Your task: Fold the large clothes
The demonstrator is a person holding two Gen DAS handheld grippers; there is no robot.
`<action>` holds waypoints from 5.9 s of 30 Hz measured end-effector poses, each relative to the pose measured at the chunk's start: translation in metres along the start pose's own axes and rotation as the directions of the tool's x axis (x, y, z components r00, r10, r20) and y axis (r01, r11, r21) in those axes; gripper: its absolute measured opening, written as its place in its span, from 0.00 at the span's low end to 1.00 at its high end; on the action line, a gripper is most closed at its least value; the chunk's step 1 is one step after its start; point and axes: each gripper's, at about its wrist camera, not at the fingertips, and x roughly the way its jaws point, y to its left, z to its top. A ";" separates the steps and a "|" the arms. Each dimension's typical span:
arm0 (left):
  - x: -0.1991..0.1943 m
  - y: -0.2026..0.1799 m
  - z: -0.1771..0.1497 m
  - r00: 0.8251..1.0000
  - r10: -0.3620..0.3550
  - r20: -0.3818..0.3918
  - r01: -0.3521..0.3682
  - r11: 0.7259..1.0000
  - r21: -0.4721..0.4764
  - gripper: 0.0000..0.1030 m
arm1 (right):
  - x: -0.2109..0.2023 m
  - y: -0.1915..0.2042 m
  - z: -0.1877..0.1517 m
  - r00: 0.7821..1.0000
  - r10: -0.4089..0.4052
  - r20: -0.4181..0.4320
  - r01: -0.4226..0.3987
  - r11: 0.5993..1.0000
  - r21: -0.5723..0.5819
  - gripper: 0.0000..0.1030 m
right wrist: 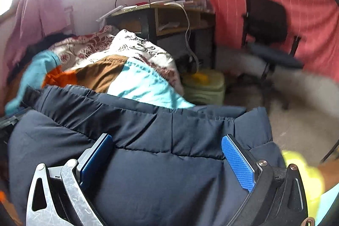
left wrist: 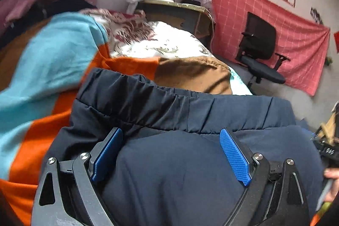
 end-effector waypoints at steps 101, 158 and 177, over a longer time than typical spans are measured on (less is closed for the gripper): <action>-0.014 0.106 -0.029 0.942 -0.208 -0.265 0.180 0.976 -0.127 0.98 | -0.038 -0.111 -0.063 0.958 0.260 -0.122 -0.255 0.965 0.060 1.00; -0.049 0.050 -0.031 0.979 -0.024 -0.203 0.007 0.997 -0.082 0.26 | -0.028 -0.063 -0.053 0.942 0.085 -0.323 -0.099 0.995 -0.026 0.58; -0.135 0.005 0.014 0.992 0.022 -0.125 -0.023 1.000 -0.002 0.08 | -0.112 -0.032 -0.020 0.983 -0.023 -0.181 0.024 1.000 0.007 0.15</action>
